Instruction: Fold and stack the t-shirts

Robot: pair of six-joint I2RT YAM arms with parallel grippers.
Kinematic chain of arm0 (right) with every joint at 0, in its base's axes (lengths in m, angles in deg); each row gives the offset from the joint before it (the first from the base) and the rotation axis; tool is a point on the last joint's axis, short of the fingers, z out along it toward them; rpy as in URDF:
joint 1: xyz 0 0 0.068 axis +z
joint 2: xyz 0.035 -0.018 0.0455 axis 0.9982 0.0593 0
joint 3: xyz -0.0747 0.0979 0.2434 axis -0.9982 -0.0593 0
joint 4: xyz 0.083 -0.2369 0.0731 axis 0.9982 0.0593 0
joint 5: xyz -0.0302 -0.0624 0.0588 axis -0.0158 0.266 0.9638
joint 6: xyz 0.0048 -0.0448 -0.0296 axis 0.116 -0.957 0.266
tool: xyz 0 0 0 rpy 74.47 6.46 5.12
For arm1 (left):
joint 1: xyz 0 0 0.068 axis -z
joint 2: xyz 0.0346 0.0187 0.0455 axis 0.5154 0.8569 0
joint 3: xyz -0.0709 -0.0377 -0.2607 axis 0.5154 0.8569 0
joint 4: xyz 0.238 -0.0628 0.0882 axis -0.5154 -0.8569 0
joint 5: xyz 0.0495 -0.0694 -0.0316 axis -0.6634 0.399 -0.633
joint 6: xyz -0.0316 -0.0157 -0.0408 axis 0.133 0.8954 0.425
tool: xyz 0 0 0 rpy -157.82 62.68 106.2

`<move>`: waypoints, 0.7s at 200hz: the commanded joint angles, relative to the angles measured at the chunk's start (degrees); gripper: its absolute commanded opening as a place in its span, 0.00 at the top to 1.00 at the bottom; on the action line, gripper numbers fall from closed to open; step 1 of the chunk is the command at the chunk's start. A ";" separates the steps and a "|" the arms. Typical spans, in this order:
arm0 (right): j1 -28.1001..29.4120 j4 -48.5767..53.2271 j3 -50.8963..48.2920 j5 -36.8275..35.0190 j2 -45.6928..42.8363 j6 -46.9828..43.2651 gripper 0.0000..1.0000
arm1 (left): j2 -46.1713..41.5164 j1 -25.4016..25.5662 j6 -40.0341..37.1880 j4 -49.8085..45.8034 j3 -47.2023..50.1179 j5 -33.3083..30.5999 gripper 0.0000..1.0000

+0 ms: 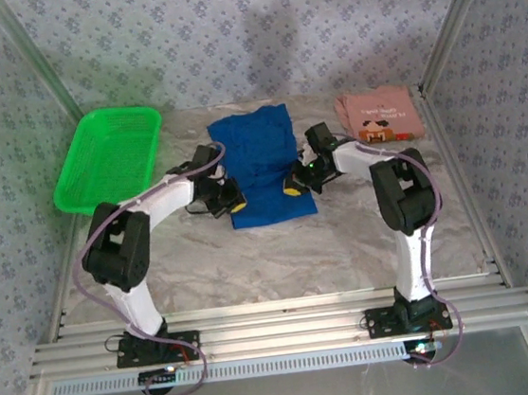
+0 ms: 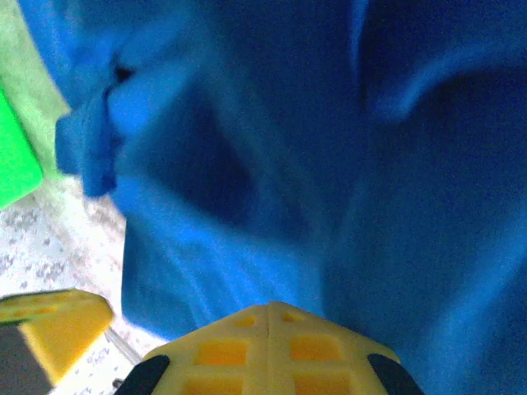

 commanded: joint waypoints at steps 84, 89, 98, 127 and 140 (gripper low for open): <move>-2.99 -3.95 20.41 -2.92 12.59 7.25 0.83 | 16.24 -3.38 -1.02 -3.53 -25.08 -8.83 0.76; -3.14 -3.69 20.90 -2.82 12.29 6.86 0.80 | 15.93 -3.49 -1.19 -3.82 -25.88 -9.56 0.73; -3.15 -2.86 21.49 -2.84 11.39 5.69 0.76 | 15.03 -3.65 -1.60 -4.16 -27.13 -10.81 0.66; -3.66 2.85 18.35 -5.61 3.45 -0.74 0.62 | 9.23 -5.41 -1.89 -4.07 -25.77 -15.56 0.45; -4.10 5.74 14.45 -6.25 -1.48 -3.71 0.56 | 4.75 -6.08 -2.02 -2.49 -22.71 -14.96 0.40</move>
